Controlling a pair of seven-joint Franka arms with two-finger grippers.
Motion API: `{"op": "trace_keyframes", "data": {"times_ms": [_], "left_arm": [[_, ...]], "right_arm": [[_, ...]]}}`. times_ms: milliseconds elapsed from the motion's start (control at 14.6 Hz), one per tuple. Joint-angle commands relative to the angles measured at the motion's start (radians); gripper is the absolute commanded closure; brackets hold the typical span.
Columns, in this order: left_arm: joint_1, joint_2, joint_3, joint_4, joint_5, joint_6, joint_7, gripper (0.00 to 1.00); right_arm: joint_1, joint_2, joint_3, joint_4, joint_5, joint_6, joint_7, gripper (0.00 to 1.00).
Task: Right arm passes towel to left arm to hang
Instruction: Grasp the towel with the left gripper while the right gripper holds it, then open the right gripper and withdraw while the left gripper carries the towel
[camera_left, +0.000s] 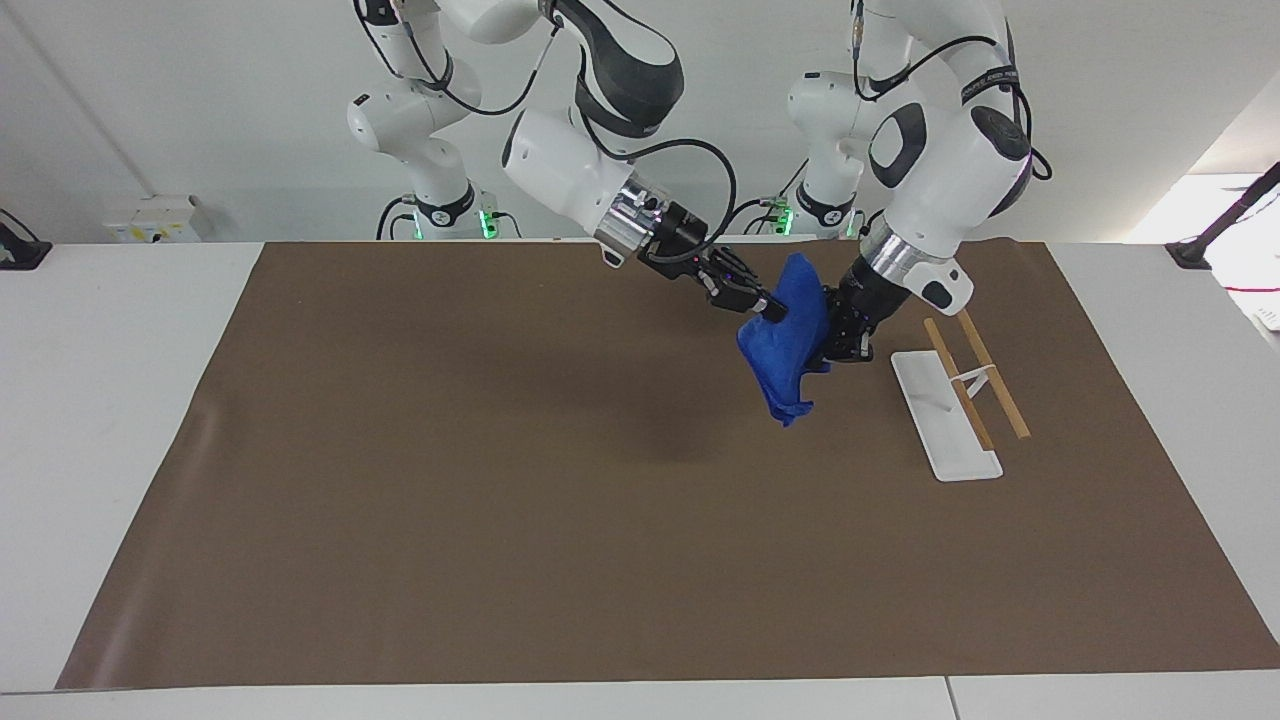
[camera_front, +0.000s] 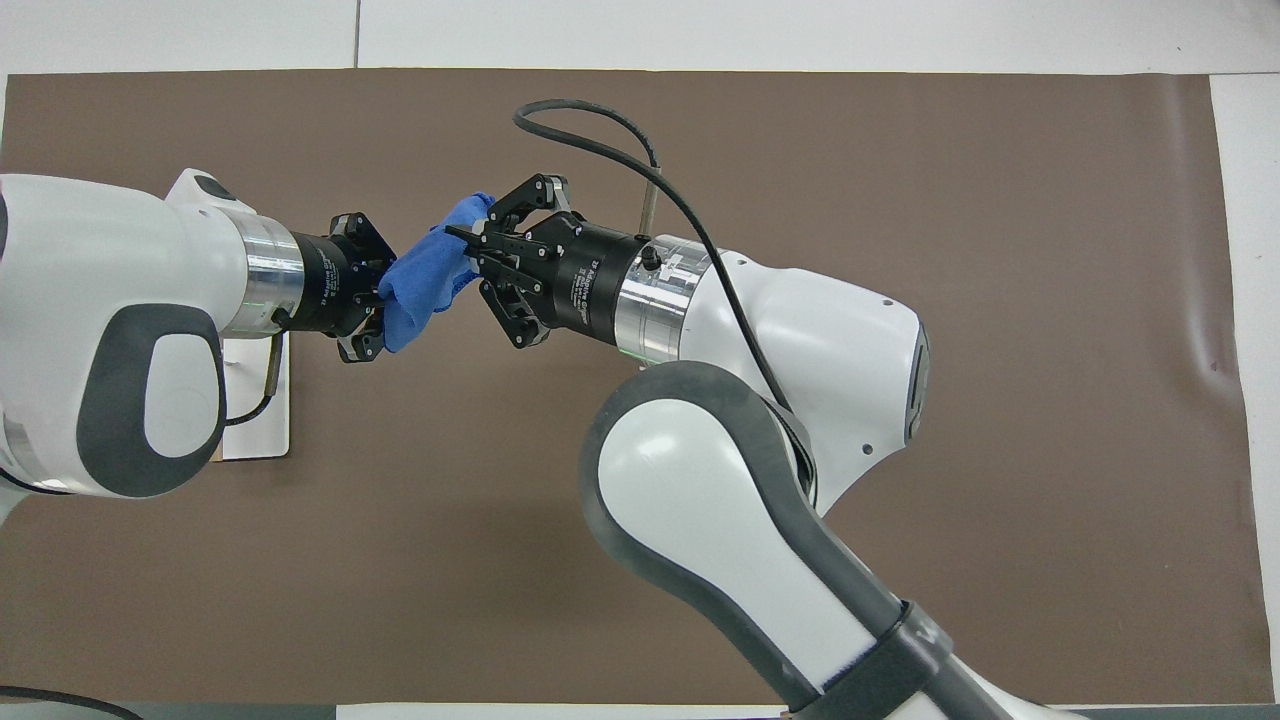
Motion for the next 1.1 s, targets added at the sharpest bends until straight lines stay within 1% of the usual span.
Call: {"op": "trace_keyframes", "data": {"times_ms": [0, 275, 344, 412, 481, 550, 618, 756, 824, 962, 1031], "left_arm": [[0.009, 0.001, 0.004, 0.012, -0.015, 0.004, 0.001, 1.0], [0.039, 0.024, 0.005, 0.057, -0.008, 0.007, 0.051, 1.0], [0.061, 0.032, 0.005, 0.07, -0.003, 0.006, 0.065, 1.0], [0.073, 0.036, 0.005, 0.083, -0.001, 0.006, 0.079, 1.0], [0.085, 0.044, 0.005, 0.089, -0.001, 0.007, 0.096, 1.0], [0.096, 0.044, 0.005, 0.094, -0.001, 0.007, 0.12, 1.0], [0.105, 0.044, 0.005, 0.094, 0.0, 0.007, 0.148, 1.0], [0.124, 0.044, 0.005, 0.092, 0.0, 0.009, 0.203, 1.0], [0.137, 0.046, 0.007, 0.092, 0.003, 0.015, 0.225, 1.0], [0.156, 0.046, 0.007, 0.089, 0.066, 0.038, 0.248, 1.0], [0.168, 0.047, 0.007, 0.089, 0.131, 0.038, 0.249, 1.0]], "right_arm": [[0.001, 0.011, 0.001, 0.017, 0.012, 0.018, 0.006, 1.0], [0.001, 0.012, 0.001, 0.017, 0.001, 0.018, -0.028, 1.0], [0.001, 0.012, 0.001, 0.013, 0.002, 0.018, -0.045, 0.96], [0.001, 0.012, -0.001, 0.011, -0.001, 0.019, -0.071, 0.39], [0.003, 0.009, -0.002, 0.006, -0.025, 0.021, -0.129, 0.0], [-0.005, 0.003, -0.004, -0.003, -0.06, 0.022, -0.166, 0.0], [-0.008, -0.009, -0.01, -0.027, -0.121, 0.022, -0.187, 0.0], [-0.029, -0.023, -0.011, -0.075, -0.302, 0.021, -0.238, 0.0], [-0.043, -0.037, -0.011, -0.108, -0.37, 0.019, -0.249, 0.0], [-0.092, -0.06, -0.011, -0.179, -0.483, 0.007, -0.334, 0.0], [-0.126, -0.075, -0.011, -0.216, -0.525, -0.004, -0.389, 0.0]]}}
